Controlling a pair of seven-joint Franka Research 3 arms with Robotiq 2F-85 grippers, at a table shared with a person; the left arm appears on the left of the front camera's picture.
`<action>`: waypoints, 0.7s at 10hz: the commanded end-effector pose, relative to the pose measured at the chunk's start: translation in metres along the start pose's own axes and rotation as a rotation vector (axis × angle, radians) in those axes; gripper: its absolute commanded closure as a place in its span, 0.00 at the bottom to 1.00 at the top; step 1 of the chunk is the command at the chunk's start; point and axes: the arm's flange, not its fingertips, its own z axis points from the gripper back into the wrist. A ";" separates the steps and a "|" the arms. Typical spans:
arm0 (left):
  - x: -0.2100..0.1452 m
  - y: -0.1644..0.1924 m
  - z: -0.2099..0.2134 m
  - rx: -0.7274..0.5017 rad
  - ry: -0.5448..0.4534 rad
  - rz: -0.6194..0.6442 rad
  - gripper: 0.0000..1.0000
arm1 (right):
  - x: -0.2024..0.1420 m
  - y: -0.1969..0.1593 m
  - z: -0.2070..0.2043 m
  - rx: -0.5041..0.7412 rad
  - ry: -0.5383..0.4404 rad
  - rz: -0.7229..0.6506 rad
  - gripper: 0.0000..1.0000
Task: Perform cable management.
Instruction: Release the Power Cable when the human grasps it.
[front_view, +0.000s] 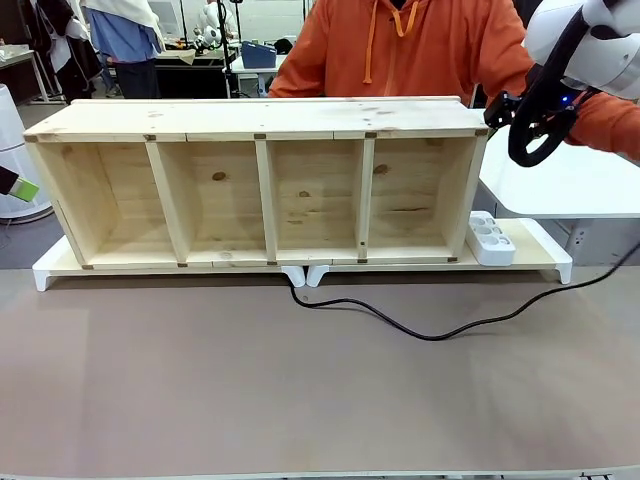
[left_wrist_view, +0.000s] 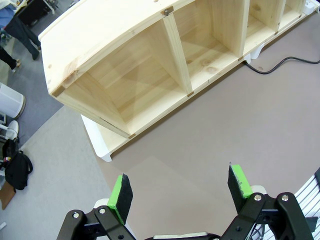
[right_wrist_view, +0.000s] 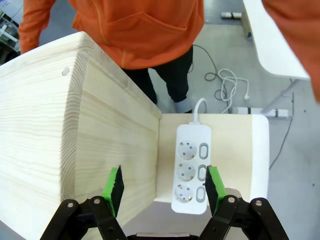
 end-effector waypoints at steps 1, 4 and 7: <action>0.000 0.001 0.000 0.003 -0.002 0.003 0.00 | 0.000 -0.001 0.000 0.002 0.000 -0.005 0.16; 0.000 0.001 0.000 0.003 -0.002 0.003 0.00 | 0.000 -0.001 0.000 0.002 0.000 -0.005 0.16; 0.000 0.001 0.000 0.003 -0.002 0.003 0.00 | 0.000 -0.001 0.000 0.002 0.000 -0.005 0.16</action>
